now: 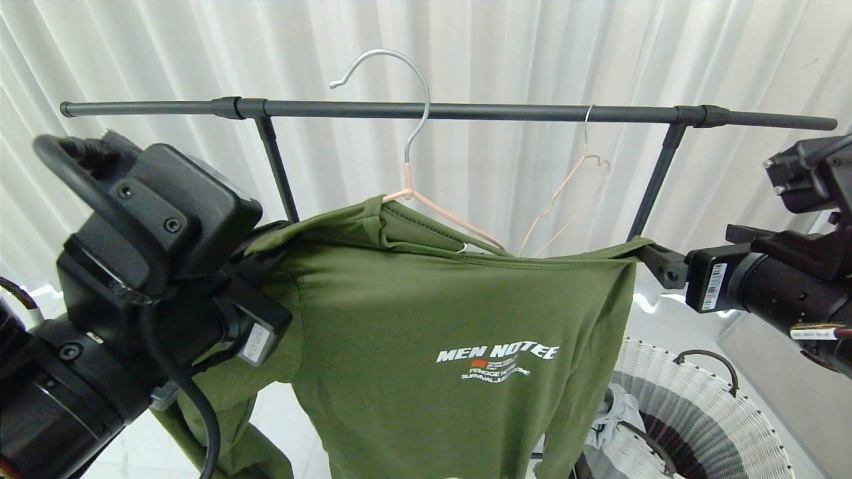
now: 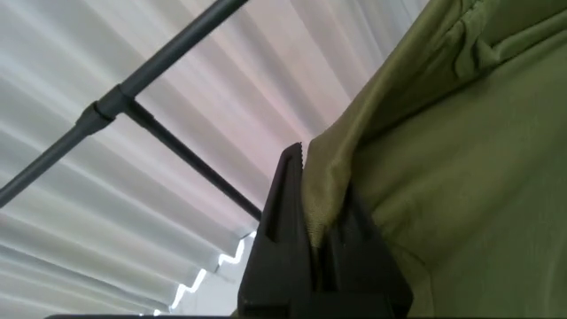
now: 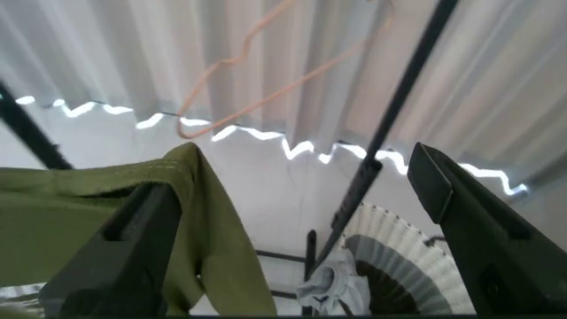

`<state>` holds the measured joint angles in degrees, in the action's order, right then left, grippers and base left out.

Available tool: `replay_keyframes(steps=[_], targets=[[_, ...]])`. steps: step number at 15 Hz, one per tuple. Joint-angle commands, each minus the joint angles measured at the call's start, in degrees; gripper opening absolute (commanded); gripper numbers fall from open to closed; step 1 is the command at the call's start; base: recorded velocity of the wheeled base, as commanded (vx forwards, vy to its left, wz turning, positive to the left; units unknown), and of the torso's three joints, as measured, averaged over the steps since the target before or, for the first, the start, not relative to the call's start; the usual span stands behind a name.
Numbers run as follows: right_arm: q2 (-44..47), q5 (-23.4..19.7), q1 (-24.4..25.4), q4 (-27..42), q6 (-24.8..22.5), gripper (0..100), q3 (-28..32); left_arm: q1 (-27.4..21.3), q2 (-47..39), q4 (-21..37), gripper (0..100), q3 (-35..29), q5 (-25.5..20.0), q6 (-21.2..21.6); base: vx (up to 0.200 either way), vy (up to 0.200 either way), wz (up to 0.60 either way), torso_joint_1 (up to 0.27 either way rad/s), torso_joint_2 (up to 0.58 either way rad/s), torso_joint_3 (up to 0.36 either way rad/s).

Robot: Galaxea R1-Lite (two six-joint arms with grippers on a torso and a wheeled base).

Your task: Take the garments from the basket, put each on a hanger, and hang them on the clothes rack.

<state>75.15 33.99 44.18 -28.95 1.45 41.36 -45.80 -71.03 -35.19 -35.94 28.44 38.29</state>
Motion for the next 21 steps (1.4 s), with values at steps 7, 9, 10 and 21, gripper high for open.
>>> replay_keyframes(steps=[7,9,10,21], targets=[[-1.7,-0.1,17.4,4.3,-2.4,100,-0.8,1.9,-0.2,-5.5,0,1.7,0.2,-0.7,0.0,0.0,0.0,0.0,0.0,0.0],[-1.6,-1.1,19.0,5.6,-2.9,100,-0.7,1.9,0.0,-5.6,0,1.7,0.1,-2.3,0.0,0.0,0.0,0.0,0.0,0.0],[-1.7,-2.3,19.0,5.6,-4.2,100,-0.7,1.8,0.1,-5.6,0,1.7,0.1,-3.3,0.0,0.0,0.0,0.0,0.0,0.0],[7.6,-17.2,11.5,5.5,-20.3,100,10.5,-3.7,0.0,-10.7,0,2.6,-2.6,-3.7,0.0,0.0,0.0,0.0,0.0,0.0]])
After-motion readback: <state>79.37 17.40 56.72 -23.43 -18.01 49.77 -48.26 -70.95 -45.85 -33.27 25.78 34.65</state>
